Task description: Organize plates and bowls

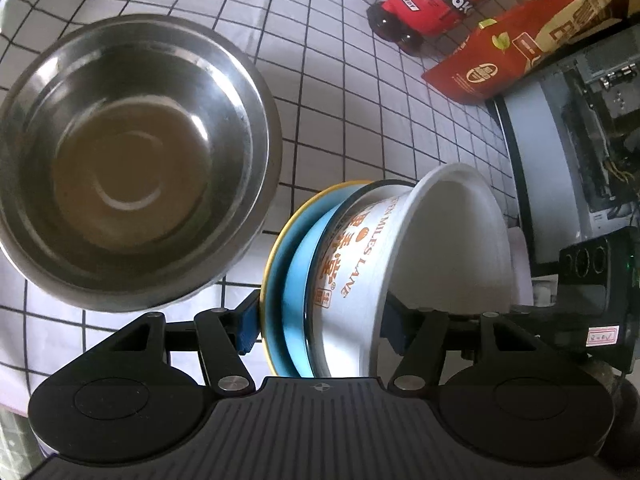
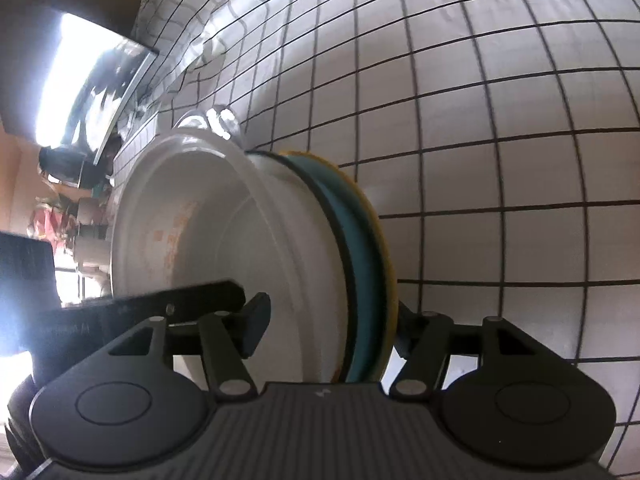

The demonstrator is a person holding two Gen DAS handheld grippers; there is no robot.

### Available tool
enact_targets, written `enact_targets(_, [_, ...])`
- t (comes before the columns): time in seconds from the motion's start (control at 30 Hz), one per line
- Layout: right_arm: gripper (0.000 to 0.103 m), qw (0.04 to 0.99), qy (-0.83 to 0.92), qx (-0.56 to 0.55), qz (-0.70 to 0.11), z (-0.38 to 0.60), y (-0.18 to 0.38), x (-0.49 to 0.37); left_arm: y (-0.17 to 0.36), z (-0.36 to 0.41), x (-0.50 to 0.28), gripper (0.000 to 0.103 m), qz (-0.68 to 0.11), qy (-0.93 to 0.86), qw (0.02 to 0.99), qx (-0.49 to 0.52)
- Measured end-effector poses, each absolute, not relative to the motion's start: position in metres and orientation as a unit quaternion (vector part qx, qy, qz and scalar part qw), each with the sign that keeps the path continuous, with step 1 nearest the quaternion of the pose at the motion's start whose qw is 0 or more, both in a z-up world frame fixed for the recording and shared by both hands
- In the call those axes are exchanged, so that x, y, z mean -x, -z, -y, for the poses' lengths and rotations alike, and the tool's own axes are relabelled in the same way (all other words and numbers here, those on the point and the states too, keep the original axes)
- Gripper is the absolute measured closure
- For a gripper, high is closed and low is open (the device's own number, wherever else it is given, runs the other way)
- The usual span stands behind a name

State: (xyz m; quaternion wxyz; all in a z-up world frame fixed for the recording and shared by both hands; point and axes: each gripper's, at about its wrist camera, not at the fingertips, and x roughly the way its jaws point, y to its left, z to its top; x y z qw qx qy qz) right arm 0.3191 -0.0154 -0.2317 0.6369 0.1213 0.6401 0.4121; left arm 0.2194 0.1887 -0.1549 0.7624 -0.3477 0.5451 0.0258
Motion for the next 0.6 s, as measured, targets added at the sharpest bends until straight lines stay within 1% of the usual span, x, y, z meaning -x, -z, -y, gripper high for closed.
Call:
enact_targets(0.17, [0.041, 0.632, -0.408, -0.137, -0.644, 0.018, 0.235, -0.328, 0.156, -0.189, -0.223, 0.037, -0.541, -0.011, 0.765, 0.349])
enact_targets(0.33, [0.041, 0.646, -0.405, -0.119, -0.636, 0.013, 0.230, -0.328, 0.158, -0.196, -0.232, 0.037, -0.535, -0.010, 0.770, 0.349])
enact_targets(0.6, [0.041, 0.655, -0.397, -0.122, -0.631, 0.005, 0.229, -0.346, 0.159, -0.206, -0.240, 0.037, -0.532, -0.001, 0.767, 0.358])
